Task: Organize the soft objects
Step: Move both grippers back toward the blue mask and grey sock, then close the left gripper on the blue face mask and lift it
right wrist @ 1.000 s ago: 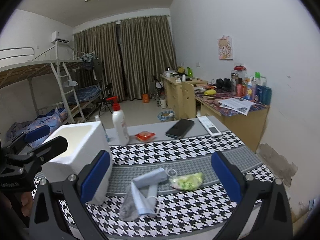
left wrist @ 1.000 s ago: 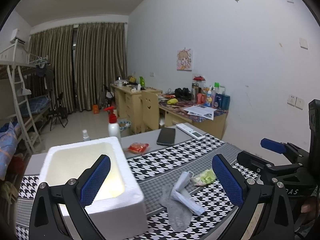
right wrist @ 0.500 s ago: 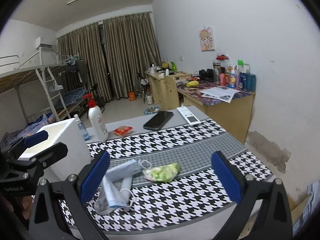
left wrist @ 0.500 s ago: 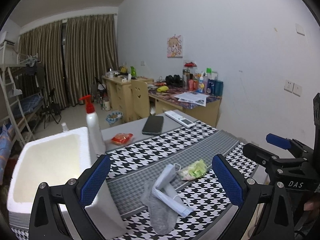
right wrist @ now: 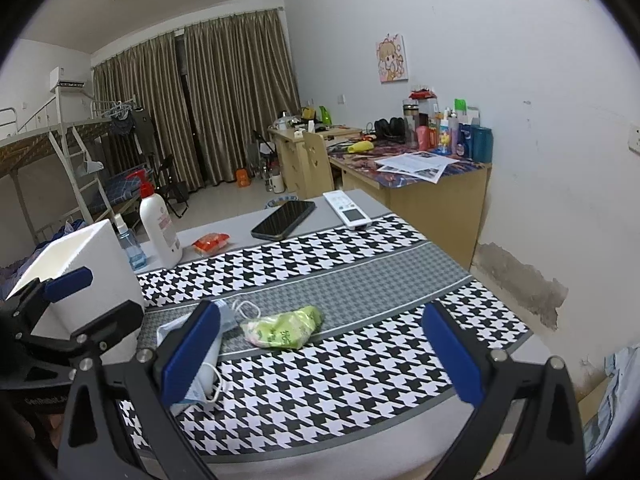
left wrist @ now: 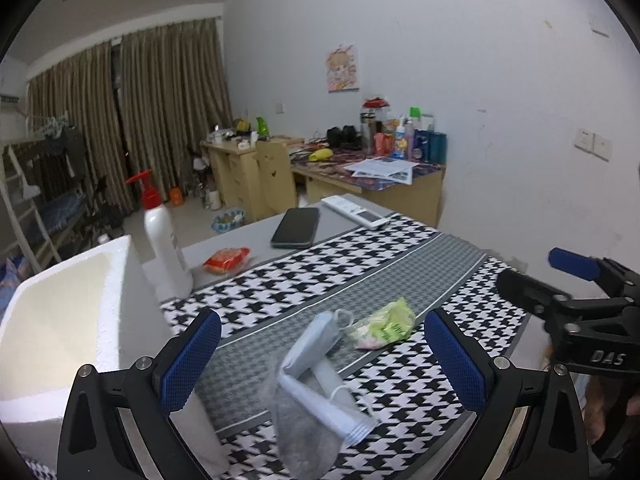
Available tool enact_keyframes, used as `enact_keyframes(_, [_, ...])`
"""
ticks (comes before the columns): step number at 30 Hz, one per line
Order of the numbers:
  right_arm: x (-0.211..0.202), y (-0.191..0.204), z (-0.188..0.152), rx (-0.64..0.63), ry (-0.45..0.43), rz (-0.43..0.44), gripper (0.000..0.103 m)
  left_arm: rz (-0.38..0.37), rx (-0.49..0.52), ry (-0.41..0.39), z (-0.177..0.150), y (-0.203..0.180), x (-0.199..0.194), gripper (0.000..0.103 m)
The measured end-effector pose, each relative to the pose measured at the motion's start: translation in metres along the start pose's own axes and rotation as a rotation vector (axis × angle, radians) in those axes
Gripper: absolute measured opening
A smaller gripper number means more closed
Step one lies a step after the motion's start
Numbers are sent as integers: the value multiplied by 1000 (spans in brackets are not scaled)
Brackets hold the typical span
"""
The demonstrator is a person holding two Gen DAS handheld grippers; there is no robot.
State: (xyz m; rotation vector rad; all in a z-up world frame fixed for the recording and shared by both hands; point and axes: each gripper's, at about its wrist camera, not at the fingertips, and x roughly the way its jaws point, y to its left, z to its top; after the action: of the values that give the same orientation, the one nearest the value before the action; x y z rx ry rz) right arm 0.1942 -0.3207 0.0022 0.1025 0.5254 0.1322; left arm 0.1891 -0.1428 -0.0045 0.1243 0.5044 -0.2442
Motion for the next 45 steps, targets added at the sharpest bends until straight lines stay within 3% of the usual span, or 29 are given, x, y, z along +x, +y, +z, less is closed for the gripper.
enact_keyframes(6, [9, -15, -3, 38, 23, 1, 102, -35, 32, -3, 1, -13, 6, 102])
enact_keyframes(11, [11, -15, -3, 35, 30, 3, 102, -86, -2, 53, -5, -13, 22, 102])
enact_keyframes(27, [44, 4, -10, -1, 99, 39, 102, 41, -67, 125, -28, 41, 50, 100])
enact_keyframes(37, [65, 10, -15, -18, 147, 61, 102, 12, -66, 205, -38, 37, 67, 76])
enact_keyframes(43, [77, 10, -18, -19, 176, 64, 102, 18, -69, 256, -45, 39, 79, 50])
enact_keyframes(45, [81, 11, -20, -22, 184, 66, 102, 7, -66, 273, -49, 37, 81, 46])
